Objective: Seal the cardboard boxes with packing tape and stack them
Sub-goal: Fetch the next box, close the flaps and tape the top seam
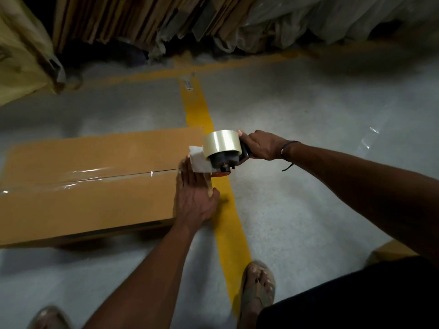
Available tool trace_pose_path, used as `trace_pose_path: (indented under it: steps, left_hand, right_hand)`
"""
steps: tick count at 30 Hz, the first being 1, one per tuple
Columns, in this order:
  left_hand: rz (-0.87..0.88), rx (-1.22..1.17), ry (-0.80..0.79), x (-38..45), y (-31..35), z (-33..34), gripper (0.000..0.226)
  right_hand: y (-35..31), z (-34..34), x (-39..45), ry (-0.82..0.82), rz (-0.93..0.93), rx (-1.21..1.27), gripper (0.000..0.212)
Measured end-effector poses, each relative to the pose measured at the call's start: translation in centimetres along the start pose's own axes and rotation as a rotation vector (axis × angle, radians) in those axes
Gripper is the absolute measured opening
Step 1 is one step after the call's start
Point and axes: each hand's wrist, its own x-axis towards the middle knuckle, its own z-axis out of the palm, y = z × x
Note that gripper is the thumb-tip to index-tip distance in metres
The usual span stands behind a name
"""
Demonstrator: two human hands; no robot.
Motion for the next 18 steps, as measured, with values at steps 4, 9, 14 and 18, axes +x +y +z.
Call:
trace_pose_path:
  steps: [4,9,14,18]
  left_hand:
    - [-0.043,-0.05,-0.034,0.1,-0.3,0.3,0.108]
    - [-0.079,-0.201,-0.122,0.7,-0.7,-0.4,0.116]
    - [-0.312,-0.77,0.041,1.6,-0.7,-4.8,0.073]
    - [-0.585,-1.142,-0.226,5.3,1.1,-8.2,0.057]
  right_hand:
    - [2.1,0.0,-1.2,0.01,0.066,-0.124,0.067]
    - [0.1,0.5,0.4,-0.013,0.043,-0.11,0.071]
    - [0.3,0.0,1.0,-0.081,0.1,-0.073,0.074]
    - [0.0,-0.5,1.4,-0.177,0.127,-0.053,0.088]
